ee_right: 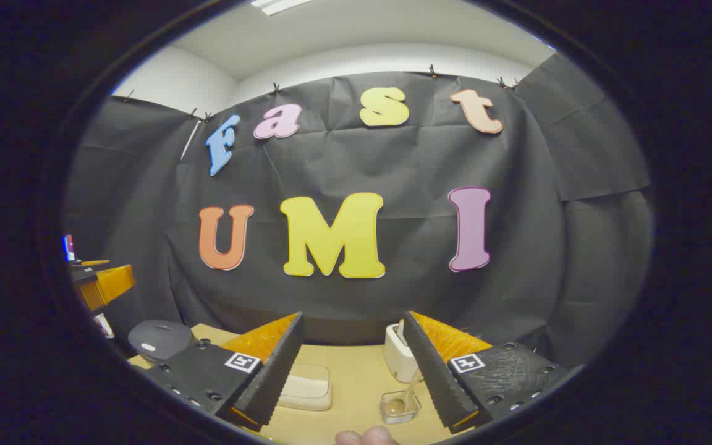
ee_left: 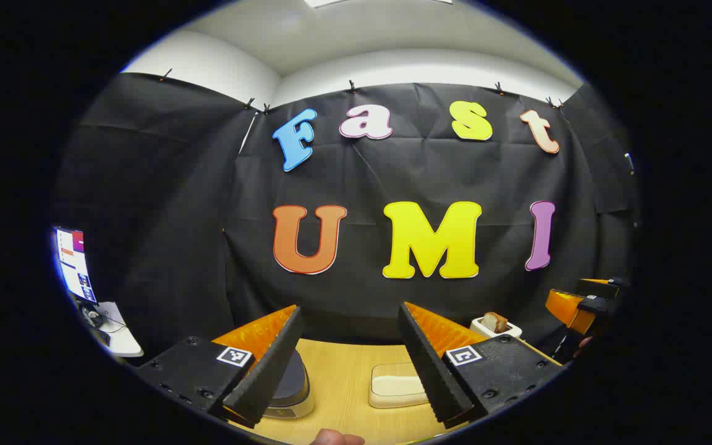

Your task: Close the left gripper, press the button to open the rice cooker; take a wooden spoon from the chopstick holder with the right hand, scoop a spoonful of rice and pour it into the rice cooker, then put the wooden spoon back into the chopstick holder.

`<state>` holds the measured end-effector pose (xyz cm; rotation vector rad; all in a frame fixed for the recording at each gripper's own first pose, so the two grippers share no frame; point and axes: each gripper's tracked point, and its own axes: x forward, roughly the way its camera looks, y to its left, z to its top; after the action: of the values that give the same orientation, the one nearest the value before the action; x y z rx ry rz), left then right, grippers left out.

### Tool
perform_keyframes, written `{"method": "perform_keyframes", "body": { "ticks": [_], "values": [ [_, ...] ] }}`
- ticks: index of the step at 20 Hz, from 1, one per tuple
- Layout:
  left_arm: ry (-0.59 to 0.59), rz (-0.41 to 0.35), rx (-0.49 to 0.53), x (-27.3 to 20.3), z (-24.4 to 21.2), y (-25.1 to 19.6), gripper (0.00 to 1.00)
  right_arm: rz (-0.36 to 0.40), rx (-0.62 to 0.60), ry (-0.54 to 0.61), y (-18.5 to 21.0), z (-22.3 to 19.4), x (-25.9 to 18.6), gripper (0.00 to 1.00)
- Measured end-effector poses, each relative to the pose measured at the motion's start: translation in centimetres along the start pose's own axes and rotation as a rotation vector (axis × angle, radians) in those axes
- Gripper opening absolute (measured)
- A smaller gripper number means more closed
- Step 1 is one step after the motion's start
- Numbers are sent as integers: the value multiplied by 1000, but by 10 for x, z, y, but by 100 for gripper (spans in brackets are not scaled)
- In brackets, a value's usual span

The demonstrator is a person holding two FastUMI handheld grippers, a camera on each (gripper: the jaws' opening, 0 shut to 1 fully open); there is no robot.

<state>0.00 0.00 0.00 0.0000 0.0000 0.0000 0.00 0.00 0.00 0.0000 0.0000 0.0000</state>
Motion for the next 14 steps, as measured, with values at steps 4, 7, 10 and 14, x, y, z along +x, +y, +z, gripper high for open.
{"method": "perform_keyframes", "body": {
  "ticks": [4, 7, 10, 14],
  "values": [
    [8, -13, 19, 0, -1, -3, 98, -5, -6, 15, -2, -6, 1, 96],
    [29, -23, 25, 0, -8, -6, 98, -11, 3, 29, -5, -11, 3, 95],
    [28, -9, 26, 2, -8, -2, 98, -12, -3, 27, -7, -12, 4, 95],
    [39, 25, 24, 3, -13, 5, 98, 0, 1, 38, -6, -16, 9, 95]
  ]
}}
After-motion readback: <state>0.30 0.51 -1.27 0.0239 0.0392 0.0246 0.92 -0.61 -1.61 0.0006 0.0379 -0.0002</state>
